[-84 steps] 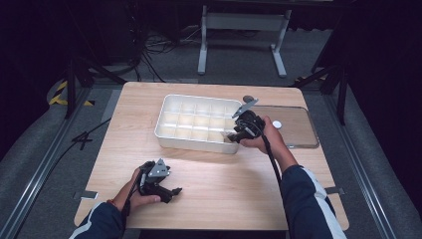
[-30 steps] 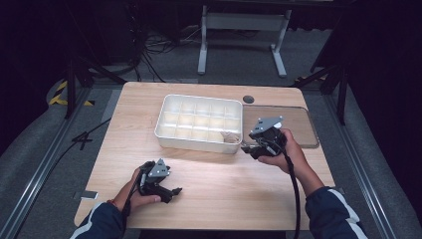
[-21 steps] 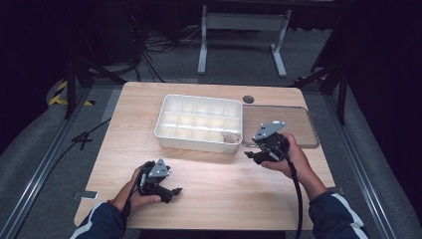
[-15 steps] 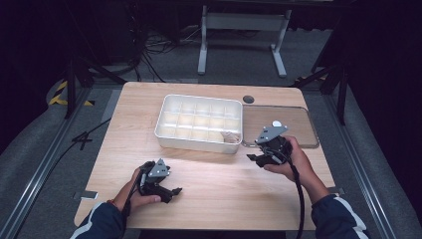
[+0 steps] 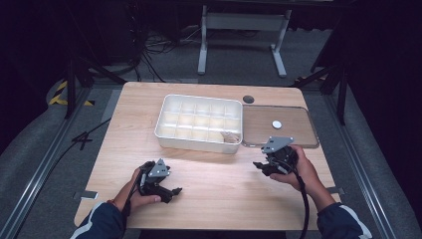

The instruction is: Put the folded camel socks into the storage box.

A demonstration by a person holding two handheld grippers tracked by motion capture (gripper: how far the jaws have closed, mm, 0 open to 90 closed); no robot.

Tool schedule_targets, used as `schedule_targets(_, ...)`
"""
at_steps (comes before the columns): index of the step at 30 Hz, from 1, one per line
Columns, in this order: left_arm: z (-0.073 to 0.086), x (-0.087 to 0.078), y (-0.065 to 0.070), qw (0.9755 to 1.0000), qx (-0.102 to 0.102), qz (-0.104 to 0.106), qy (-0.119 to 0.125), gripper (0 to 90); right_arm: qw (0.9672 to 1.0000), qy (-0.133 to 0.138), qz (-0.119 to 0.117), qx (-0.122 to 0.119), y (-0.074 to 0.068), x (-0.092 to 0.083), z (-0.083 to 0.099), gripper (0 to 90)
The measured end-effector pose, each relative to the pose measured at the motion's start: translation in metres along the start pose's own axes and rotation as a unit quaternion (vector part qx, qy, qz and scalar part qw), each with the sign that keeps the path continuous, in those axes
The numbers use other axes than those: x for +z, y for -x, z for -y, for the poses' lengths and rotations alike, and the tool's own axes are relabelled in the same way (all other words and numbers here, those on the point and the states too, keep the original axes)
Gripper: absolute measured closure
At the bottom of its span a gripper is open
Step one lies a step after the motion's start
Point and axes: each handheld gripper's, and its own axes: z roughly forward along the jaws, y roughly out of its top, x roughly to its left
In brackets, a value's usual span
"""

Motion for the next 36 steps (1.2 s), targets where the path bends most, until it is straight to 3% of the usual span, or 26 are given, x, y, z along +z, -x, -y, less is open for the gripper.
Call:
schedule_targets(21,0.0,0.0,0.0,1.0,0.0,-0.001,0.0,11.7,0.9998,-0.011,0.015,0.002,-0.007,-0.006,0.046,38.8)
schedule_targets(33,0.0,0.0,0.001,1.0,-0.003,-0.002,0.002,11.7,0.9991,0.008,0.023,0.035,-0.008,-0.005,0.08,36.5)
schedule_targets(36,0.0,0.0,0.001,1.0,-0.004,-0.002,0.001,11.7,0.9983,0.011,0.019,0.054,-0.007,-0.005,0.089,36.3)
